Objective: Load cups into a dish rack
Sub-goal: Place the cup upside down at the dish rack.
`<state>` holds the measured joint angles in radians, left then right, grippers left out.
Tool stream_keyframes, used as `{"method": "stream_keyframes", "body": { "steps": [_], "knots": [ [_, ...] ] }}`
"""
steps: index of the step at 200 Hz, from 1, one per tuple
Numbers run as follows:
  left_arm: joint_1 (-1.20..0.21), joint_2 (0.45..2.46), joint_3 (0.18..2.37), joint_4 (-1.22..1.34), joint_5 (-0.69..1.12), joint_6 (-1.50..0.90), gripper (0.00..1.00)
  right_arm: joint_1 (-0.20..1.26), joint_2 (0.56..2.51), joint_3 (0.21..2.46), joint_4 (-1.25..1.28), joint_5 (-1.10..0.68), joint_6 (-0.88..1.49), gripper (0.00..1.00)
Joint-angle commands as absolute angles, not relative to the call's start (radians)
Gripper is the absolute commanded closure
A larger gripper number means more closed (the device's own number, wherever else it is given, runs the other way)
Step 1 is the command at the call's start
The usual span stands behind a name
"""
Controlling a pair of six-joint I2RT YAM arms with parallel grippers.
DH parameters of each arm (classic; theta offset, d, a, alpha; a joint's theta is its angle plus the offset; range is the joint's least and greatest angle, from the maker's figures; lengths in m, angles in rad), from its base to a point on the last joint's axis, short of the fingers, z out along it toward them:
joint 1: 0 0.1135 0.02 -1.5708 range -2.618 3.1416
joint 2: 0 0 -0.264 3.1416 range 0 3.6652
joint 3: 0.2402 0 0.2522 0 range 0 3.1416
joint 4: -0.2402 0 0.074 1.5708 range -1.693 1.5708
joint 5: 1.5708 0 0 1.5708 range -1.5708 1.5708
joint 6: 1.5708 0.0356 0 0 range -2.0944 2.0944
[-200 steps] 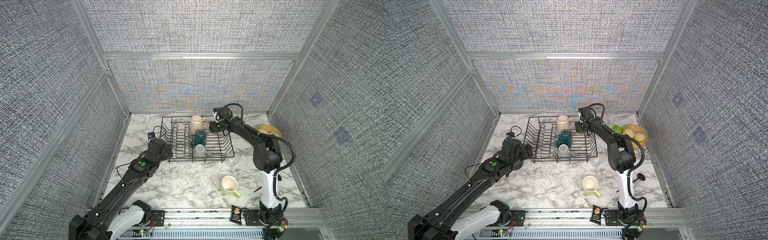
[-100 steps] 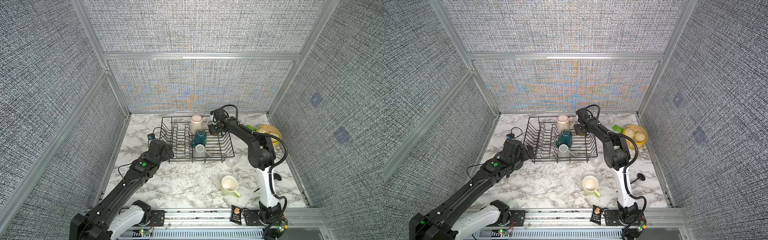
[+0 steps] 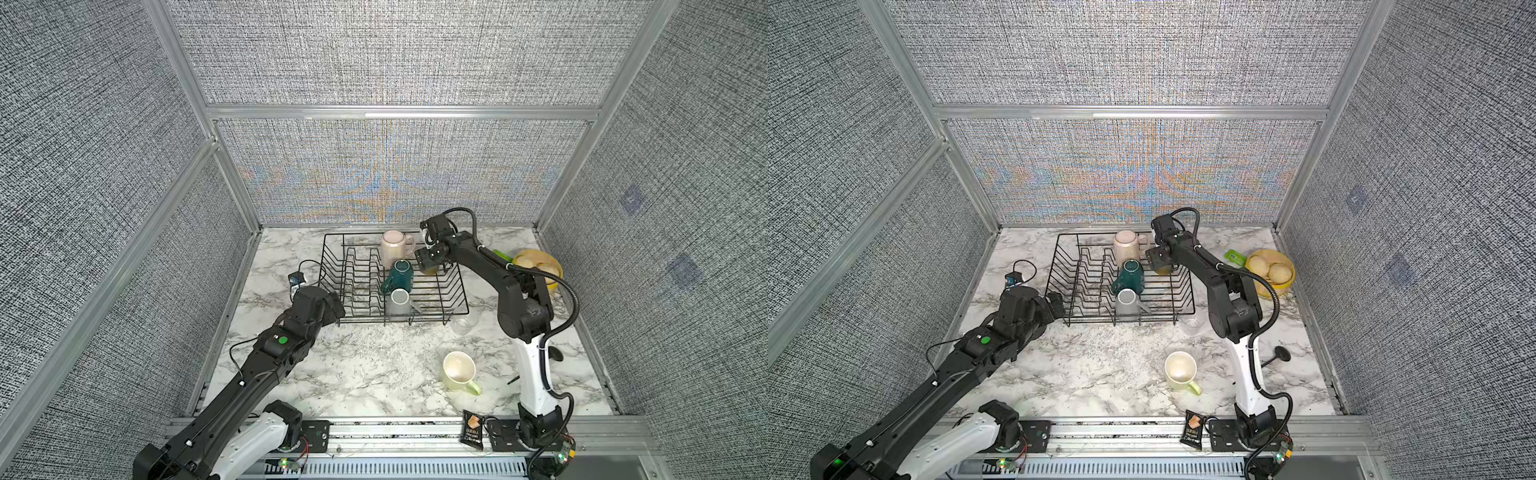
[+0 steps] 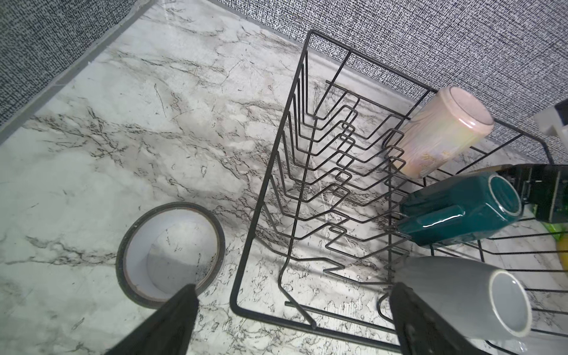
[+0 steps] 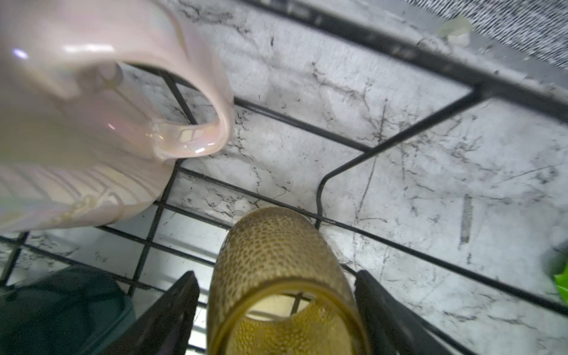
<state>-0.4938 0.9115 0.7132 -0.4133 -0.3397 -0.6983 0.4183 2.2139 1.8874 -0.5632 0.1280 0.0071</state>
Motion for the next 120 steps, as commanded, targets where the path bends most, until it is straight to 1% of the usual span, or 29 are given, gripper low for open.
{"method": "stream_keyframes", "body": {
  "steps": [1, 29, 52, 68, 92, 105, 120],
  "knots": [
    [-0.492, 0.897, 0.703, -0.395, -0.351, -0.721, 0.02, 0.42, 2.189, 1.907, -0.608, 0.156, 0.017, 0.18],
    [-0.492, 0.864, 0.668, -0.305, -0.279, -0.693, 0.0, 0.422, 2.112, 1.916, -0.68, 0.161, 0.073, 0.18],
    [-0.492, 0.829, 0.605, -0.125, -0.122, -0.64, 0.0, 0.423, 2.024, 1.882, -0.715, 0.158, 0.112, 0.17],
    [-0.492, 0.839, 0.612, -0.082, -0.028, -0.617, 0.0, 0.423, 1.945, 1.816, -0.716, 0.164, 0.123, 0.17],
    [-0.492, 0.865, 0.654, -0.069, 0.198, -0.513, 0.01, 0.422, 1.809, 1.696, -0.702, 0.201, 0.141, 0.17],
    [-0.492, 0.879, 0.643, -0.01, 0.29, -0.477, 0.01, 0.421, 1.733, 1.623, -0.698, 0.241, 0.176, 0.17],
    [-0.501, 0.914, 0.659, -0.009, 0.347, -0.456, 0.01, 0.417, 1.639, 1.545, -0.715, 0.328, 0.246, 0.16]
  ]
}}
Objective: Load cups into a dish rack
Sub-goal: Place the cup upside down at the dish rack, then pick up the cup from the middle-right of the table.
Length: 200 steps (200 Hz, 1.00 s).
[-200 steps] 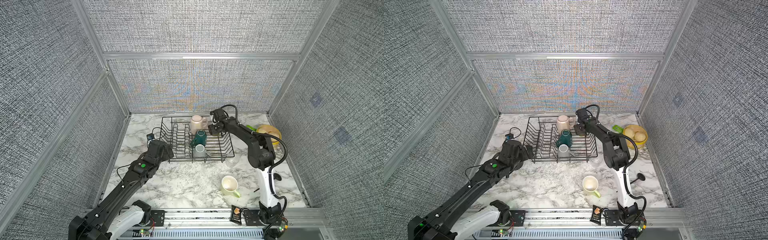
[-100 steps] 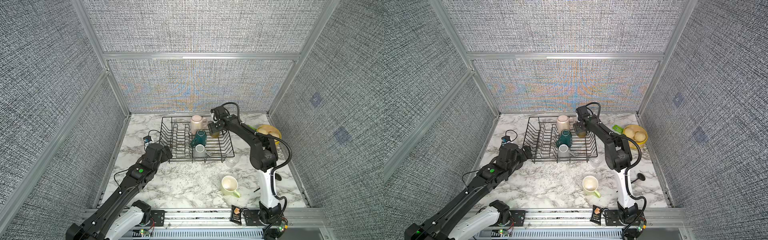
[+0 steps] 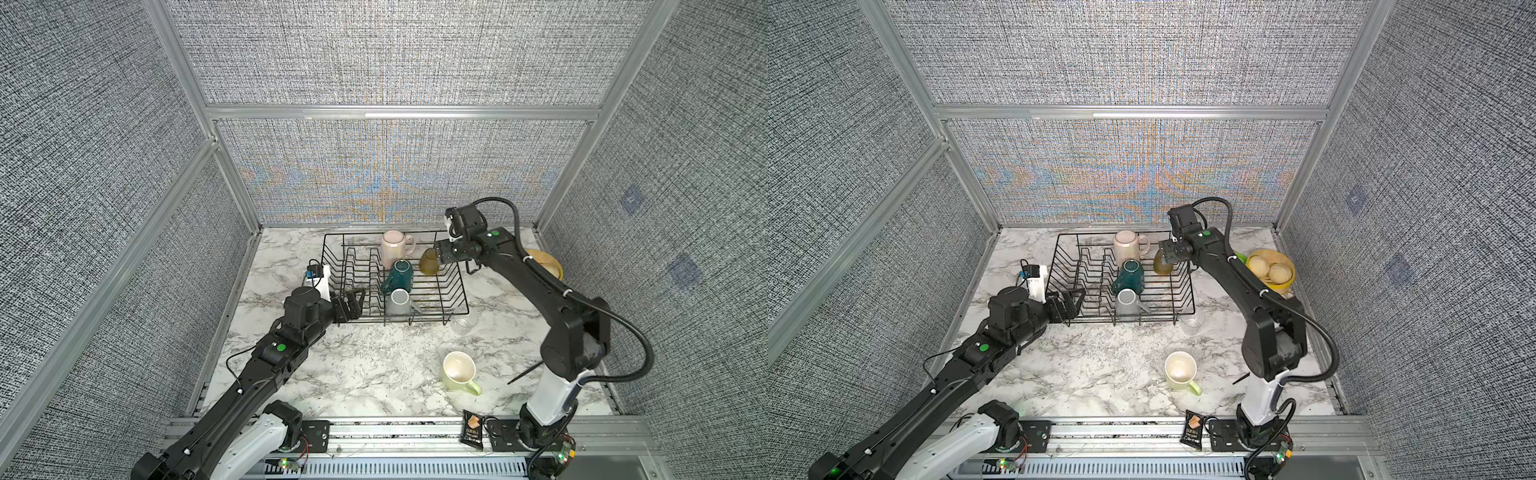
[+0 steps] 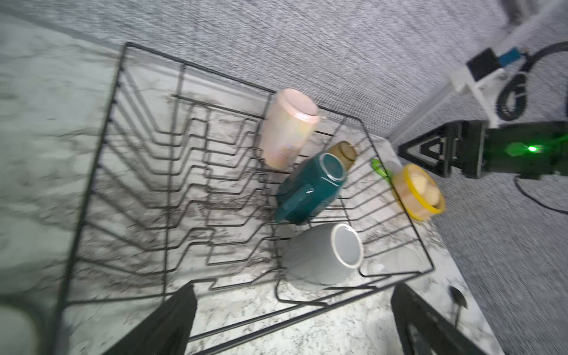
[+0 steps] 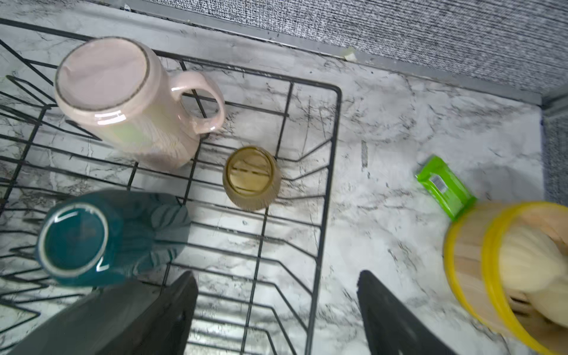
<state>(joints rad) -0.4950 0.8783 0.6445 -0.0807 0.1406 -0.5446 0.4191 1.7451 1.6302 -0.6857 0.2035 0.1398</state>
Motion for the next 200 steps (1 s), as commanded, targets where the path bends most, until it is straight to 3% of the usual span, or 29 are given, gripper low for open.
{"method": "stream_keyframes", "body": {
  "steps": [1, 27, 46, 62, 89, 108, 143, 200],
  "knots": [
    [-0.502, 0.917, 0.661, -0.01, 0.349, -0.454, 0.01, 0.417, 1.632, 1.54, -0.716, 0.333, 0.25, 0.16],
    [-0.574, 0.999, 0.711, -0.079, 0.379, -0.374, 0.01, 0.408, 1.463, 1.384, -0.727, 0.437, 0.322, 0.12],
    [-0.657, 1.061, 0.761, -0.154, 0.331, -0.283, 0.01, 0.398, 1.342, 1.263, -0.74, 0.434, 0.33, 0.02],
    [-0.688, 1.099, 0.794, -0.191, 0.296, -0.246, 0.01, 0.38, 1.247, 1.16, -0.754, 0.435, 0.359, 0.01],
    [-0.692, 1.117, 0.784, -0.12, 0.262, -0.273, 0.01, 0.317, 1.12, 1.002, -0.716, 0.265, 0.387, 0.01],
    [-0.692, 1.115, 0.787, -0.102, 0.215, -0.29, 0.01, 0.257, 1.103, 0.91, -0.69, 0.024, 0.433, 0.1],
    [-0.692, 1.114, 0.788, -0.123, 0.132, -0.306, 0.01, 0.192, 1.219, 0.906, -0.692, -0.198, 0.402, 0.27],
    [-0.692, 1.102, 0.774, -0.138, 0.136, -0.352, 0.01, 0.138, 1.347, 0.913, -0.636, -0.232, 0.372, 0.43]
  ]
}}
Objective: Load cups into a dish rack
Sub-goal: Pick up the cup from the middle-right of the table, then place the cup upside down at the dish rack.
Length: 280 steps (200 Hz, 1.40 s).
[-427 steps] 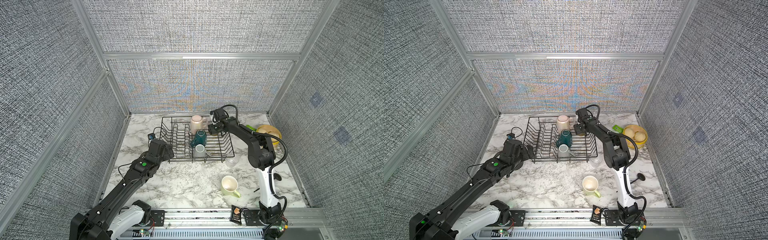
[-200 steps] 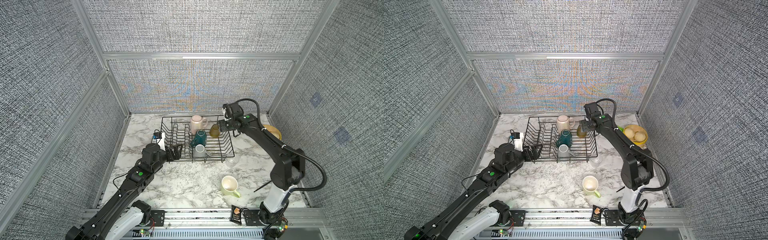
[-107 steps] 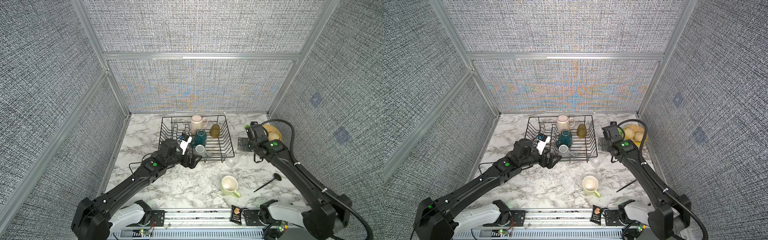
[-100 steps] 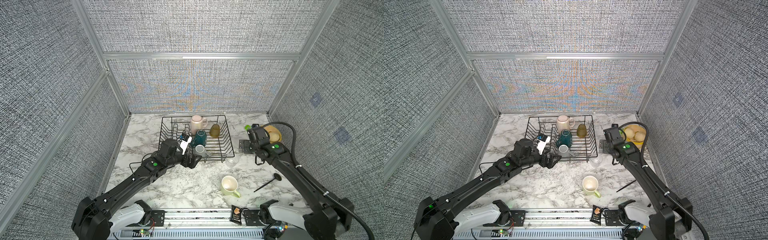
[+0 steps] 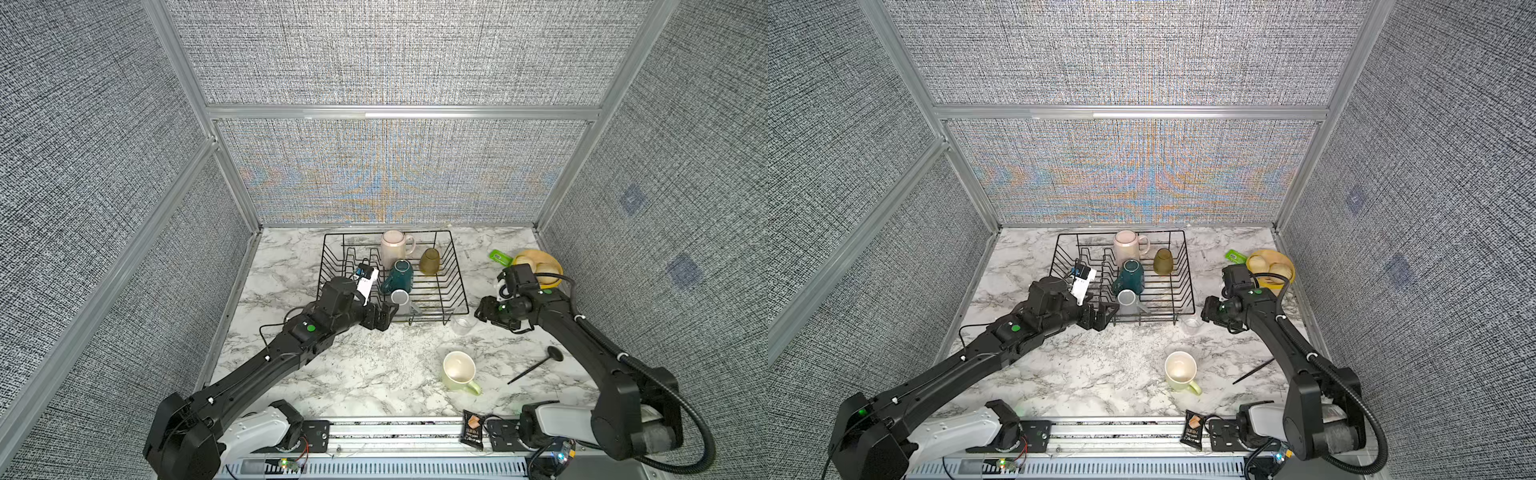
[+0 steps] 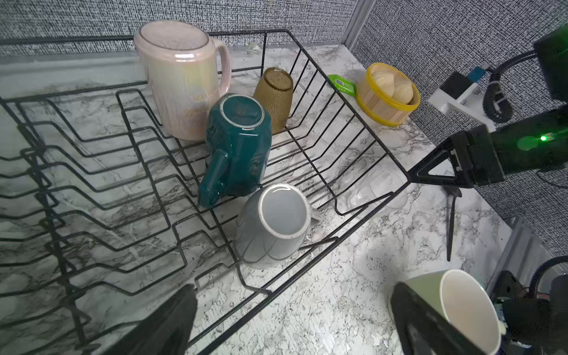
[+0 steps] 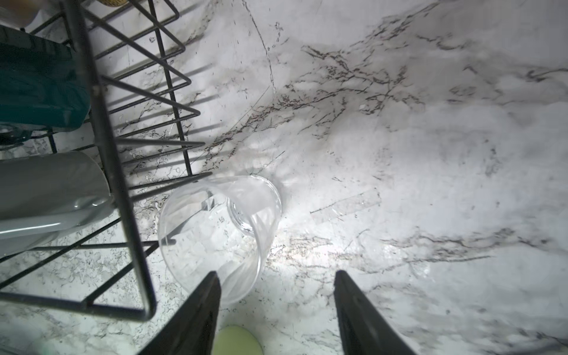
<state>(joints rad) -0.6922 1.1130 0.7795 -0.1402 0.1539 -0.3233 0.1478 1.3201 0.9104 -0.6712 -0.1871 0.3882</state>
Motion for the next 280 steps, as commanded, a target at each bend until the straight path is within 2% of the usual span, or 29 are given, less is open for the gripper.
{"method": "stream_keyframes", "body": {
  "steps": [1, 38, 50, 75, 103, 120, 171, 203, 249, 280],
  "knots": [
    [-0.693, 1.102, 0.774, -0.139, 0.136, -0.353, 0.01, 0.138, 1.348, 0.913, -0.634, -0.233, 0.372, 0.43],
    [-0.692, 1.083, 0.753, -0.128, 0.114, -0.357, 0.01, 0.138, 1.404, 0.884, -0.605, -0.199, 0.373, 0.44],
    [-0.692, 1.084, 0.767, -0.142, 0.11, -0.352, 0.02, 0.138, 1.419, 0.872, -0.604, -0.173, 0.374, 0.47],
    [-0.692, 1.088, 0.769, -0.132, 0.103, -0.354, 0.02, 0.138, 1.419, 0.86, -0.607, -0.137, 0.37, 0.65],
    [-0.692, 1.103, 0.805, -0.152, 0.096, -0.357, 0.01, 0.138, 1.373, 0.846, -0.612, -0.097, 0.38, 0.81],
    [-0.692, 1.108, 0.836, -0.178, 0.098, -0.354, 0.01, 0.138, 1.338, 0.842, -0.618, -0.072, 0.386, 0.98],
    [-0.692, 1.114, 0.931, -0.243, 0.097, -0.365, 0.01, 0.127, 1.119, 0.792, -0.574, 0.006, 0.463, 1.0],
    [-0.691, 1.143, 0.992, -0.256, 0.148, -0.423, 0.01, 0.127, 0.979, 0.789, -0.494, -0.053, 0.504, 1.0],
    [-0.688, 1.191, 1.076, -0.199, 0.329, -0.489, 0.01, 0.127, 0.859, 0.786, -0.253, -0.333, 0.623, 1.0],
    [-0.686, 1.252, 1.148, -0.213, 0.38, -0.53, 0.01, 0.128, 0.878, 0.77, -0.03, -0.56, 0.836, 1.0]
  ]
}}
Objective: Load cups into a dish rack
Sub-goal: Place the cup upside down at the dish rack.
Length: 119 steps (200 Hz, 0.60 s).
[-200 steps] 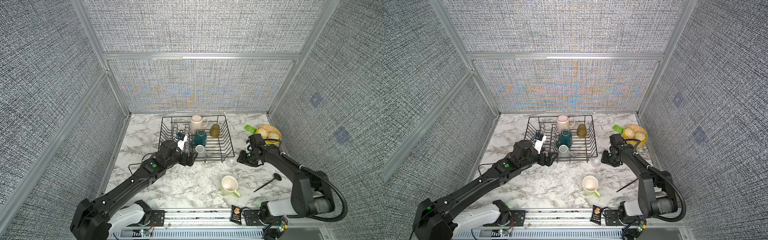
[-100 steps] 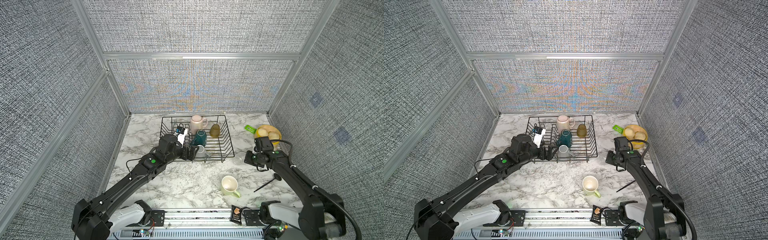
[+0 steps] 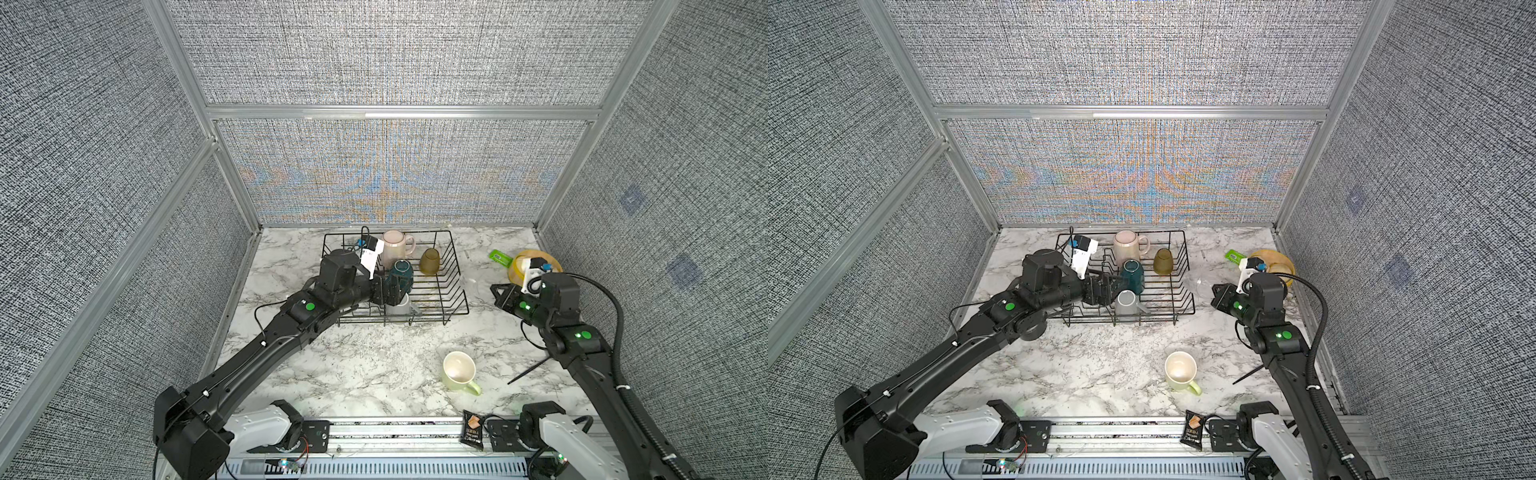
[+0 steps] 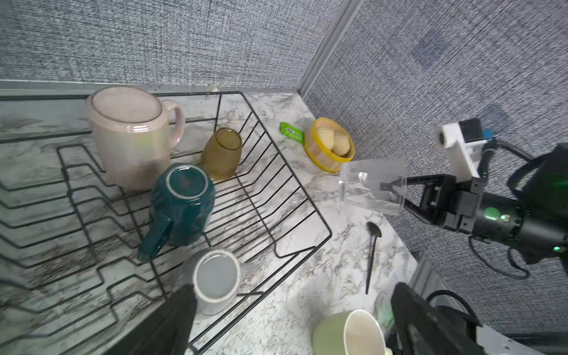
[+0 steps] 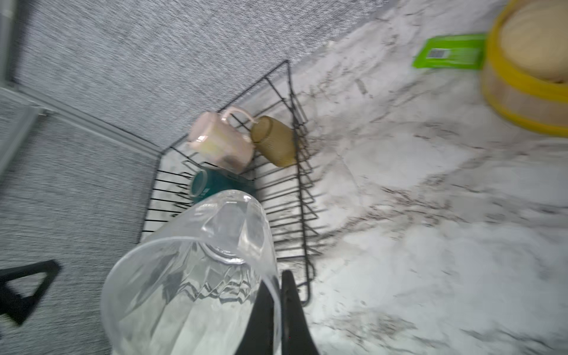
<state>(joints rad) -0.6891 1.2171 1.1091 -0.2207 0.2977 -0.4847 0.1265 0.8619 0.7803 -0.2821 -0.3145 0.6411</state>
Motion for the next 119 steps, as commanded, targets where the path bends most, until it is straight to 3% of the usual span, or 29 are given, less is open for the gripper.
{"method": "stream_keyframes", "body": {
  "steps": [1, 41, 73, 119],
  "knots": [
    [-0.686, 1.254, 1.15, -0.213, 0.382, -0.53, 0.01, 0.129, 0.88, 0.769, -0.02, -0.571, 0.843, 1.0],
    [-0.638, 1.383, 1.225, -0.153, 0.592, -0.69, 0.01, 0.148, 0.99, 0.738, 0.364, -0.848, 1.134, 1.0],
    [-0.625, 1.488, 1.265, -0.038, 0.804, -0.799, 0.01, 0.177, 1.041, 0.718, 0.493, -0.881, 1.281, 1.0],
    [-0.621, 1.533, 1.214, 0.271, 0.904, -0.998, 0.01, 0.195, 1.07, 0.677, 0.559, -0.87, 1.347, 1.0]
  ]
}}
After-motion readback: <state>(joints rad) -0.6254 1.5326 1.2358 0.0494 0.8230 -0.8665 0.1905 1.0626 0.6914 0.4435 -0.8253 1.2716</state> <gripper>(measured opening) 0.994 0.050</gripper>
